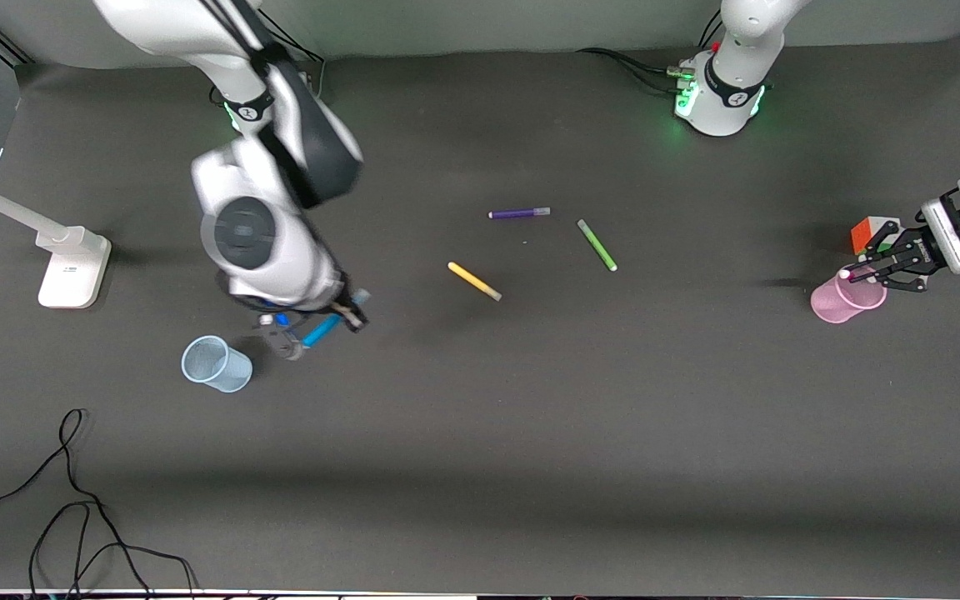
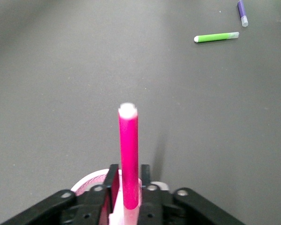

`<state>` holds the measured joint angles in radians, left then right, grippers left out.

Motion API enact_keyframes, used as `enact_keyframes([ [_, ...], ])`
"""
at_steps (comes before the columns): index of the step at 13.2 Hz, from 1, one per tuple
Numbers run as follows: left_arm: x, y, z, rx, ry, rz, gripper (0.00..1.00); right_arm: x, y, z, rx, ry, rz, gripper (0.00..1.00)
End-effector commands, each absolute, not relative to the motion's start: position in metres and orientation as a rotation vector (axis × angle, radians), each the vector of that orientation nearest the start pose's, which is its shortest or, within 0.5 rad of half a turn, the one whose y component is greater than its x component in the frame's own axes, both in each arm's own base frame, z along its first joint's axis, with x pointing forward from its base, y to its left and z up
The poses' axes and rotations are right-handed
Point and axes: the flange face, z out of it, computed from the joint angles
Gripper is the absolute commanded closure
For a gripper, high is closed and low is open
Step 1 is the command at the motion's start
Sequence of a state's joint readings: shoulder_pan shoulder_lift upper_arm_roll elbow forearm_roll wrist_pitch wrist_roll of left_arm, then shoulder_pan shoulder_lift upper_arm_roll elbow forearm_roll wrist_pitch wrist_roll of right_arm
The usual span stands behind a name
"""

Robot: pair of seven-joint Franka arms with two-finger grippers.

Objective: Place pink and blue markers in matching cups
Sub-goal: 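Drop the pink marker into the pink cup while the right gripper moves, then lower the blue marker into the clear cup while the left gripper rises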

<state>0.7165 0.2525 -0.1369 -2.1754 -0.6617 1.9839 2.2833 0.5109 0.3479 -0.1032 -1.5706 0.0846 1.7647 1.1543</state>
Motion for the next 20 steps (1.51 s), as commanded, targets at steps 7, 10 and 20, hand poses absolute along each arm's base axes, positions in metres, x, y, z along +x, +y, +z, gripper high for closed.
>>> enact_keyframes([
  [7, 0.506, 0.247, 0.352, -3.025, 1.860, -0.689, 0.01, 0.598, 0.012, 0.499, -3.130, 0.219, 0.353, 1.00],
  [10, 0.517, 0.198, 0.428, -3.184, 1.505, -0.368, 0.00, 0.593, -0.005, 0.493, -3.113, 0.094, 0.439, 1.00],
  [20, 0.531, 0.032, 0.532, -3.249, 0.315, 0.072, 0.01, 0.634, -0.047, 0.385, -2.771, 0.184, 0.992, 1.00],
])
